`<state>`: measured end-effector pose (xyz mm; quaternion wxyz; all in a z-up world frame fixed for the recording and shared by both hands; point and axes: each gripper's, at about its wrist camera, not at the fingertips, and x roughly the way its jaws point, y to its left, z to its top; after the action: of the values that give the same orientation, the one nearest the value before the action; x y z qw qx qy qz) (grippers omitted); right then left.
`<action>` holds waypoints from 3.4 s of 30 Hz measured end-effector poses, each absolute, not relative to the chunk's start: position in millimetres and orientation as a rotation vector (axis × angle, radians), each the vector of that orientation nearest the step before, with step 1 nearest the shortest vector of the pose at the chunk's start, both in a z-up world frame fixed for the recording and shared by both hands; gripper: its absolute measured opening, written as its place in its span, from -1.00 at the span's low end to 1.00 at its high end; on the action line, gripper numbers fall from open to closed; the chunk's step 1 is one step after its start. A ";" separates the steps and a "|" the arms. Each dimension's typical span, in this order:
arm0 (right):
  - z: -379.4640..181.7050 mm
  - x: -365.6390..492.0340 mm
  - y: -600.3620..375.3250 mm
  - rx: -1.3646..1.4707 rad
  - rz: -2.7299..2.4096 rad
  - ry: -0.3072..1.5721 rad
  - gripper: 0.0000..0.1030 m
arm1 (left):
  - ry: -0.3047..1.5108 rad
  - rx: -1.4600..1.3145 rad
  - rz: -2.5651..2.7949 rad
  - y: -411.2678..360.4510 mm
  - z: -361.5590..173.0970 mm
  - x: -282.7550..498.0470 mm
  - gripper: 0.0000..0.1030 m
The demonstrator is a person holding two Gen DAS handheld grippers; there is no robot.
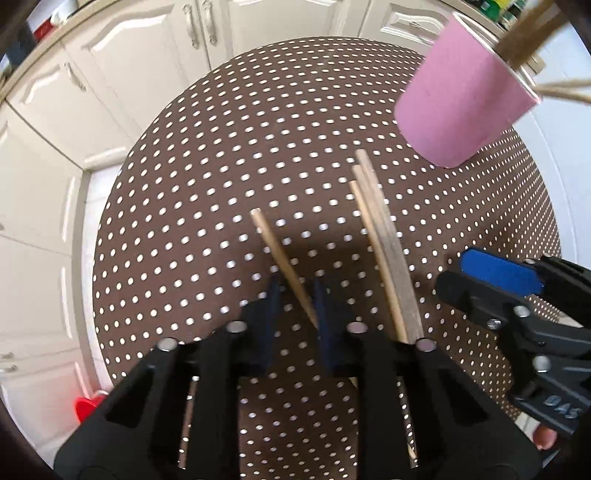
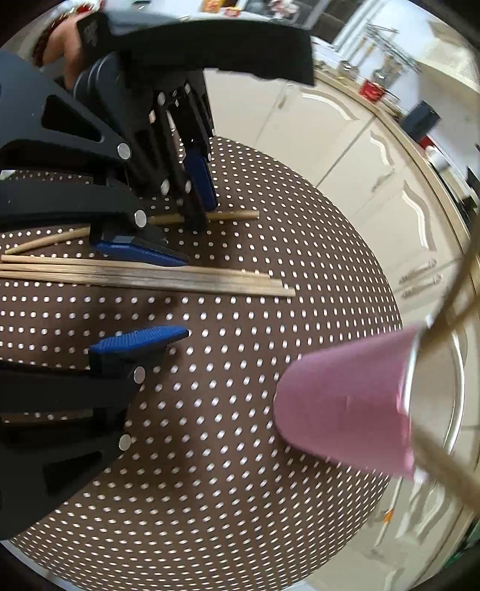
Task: Organize utensils
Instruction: 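Close the left gripper on a chopstick while the right gripper grasps another, then lift both held chopsticks upright above the pink cup, then lower both held chopsticks into the pink cup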
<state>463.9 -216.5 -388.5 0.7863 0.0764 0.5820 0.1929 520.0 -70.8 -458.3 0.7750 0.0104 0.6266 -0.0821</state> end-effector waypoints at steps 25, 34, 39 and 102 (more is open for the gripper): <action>-411.4 502.6 -170.4 -0.133 0.373 1.256 -0.71 | 1.333 0.015 -0.215 -67.8 -449.7 503.9 -0.90; -404.8 500.4 -204.1 0.068 0.375 1.290 -0.91 | 1.292 -0.035 -0.221 -61.8 -421.6 495.5 -0.90; -384.0 478.8 -224.7 0.160 0.389 1.273 -0.91 | 1.259 -0.060 -0.245 -61.5 -401.6 485.8 -0.90; -204.8 523.4 -326.0 0.171 0.220 0.652 -0.91 | 0.862 -0.064 -0.364 -131.1 -224.7 583.3 -0.90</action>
<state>523.4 -326.0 -204.8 0.9378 0.0836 0.3194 0.1079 583.3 -131.1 -224.7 0.8919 -0.0306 0.4156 -0.1756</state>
